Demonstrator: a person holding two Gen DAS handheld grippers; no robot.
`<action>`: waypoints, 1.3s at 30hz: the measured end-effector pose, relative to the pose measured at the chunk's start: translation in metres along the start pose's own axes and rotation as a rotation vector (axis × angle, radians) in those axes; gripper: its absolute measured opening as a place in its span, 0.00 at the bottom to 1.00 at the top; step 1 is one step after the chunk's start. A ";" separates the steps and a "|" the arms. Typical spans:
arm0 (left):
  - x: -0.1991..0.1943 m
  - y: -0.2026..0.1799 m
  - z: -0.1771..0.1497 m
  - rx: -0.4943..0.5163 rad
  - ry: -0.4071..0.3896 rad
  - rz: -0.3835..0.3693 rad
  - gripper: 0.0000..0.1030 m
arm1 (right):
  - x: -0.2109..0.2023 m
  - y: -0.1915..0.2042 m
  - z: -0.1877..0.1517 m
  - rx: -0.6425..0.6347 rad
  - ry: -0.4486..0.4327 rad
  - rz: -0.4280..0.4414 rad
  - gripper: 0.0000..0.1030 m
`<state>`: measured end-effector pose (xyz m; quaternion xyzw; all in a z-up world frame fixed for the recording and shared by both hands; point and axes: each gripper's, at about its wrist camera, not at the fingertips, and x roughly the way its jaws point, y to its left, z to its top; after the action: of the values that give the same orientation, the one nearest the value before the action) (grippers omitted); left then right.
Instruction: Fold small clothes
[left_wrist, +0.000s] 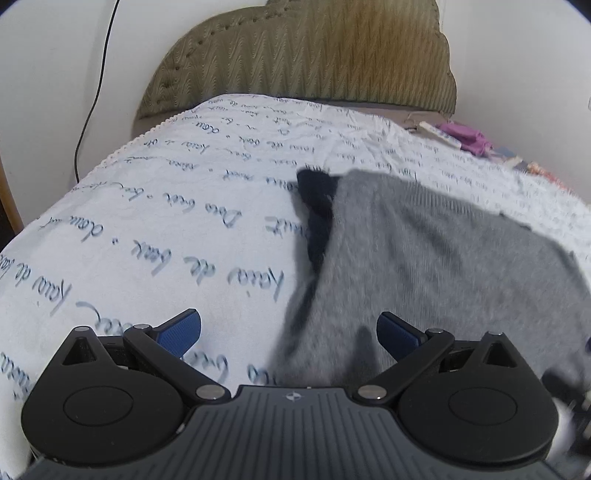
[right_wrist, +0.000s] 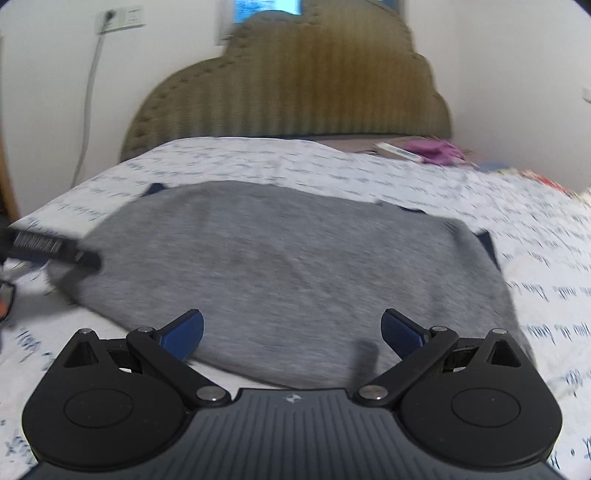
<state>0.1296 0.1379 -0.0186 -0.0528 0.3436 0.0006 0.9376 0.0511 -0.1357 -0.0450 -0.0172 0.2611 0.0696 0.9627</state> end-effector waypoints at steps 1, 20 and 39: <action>0.000 0.003 0.006 -0.006 -0.002 -0.001 0.99 | 0.000 0.007 0.002 -0.026 0.002 0.017 1.00; 0.020 -0.012 0.042 0.161 0.010 0.135 1.00 | -0.001 0.090 0.002 -0.384 -0.067 0.016 1.00; 0.040 0.010 0.069 0.082 0.110 -0.089 0.99 | 0.001 0.119 0.000 -0.534 -0.068 0.037 1.00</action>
<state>0.2036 0.1537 0.0068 -0.0295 0.3918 -0.0584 0.9177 0.0348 -0.0177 -0.0447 -0.2634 0.2011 0.1541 0.9308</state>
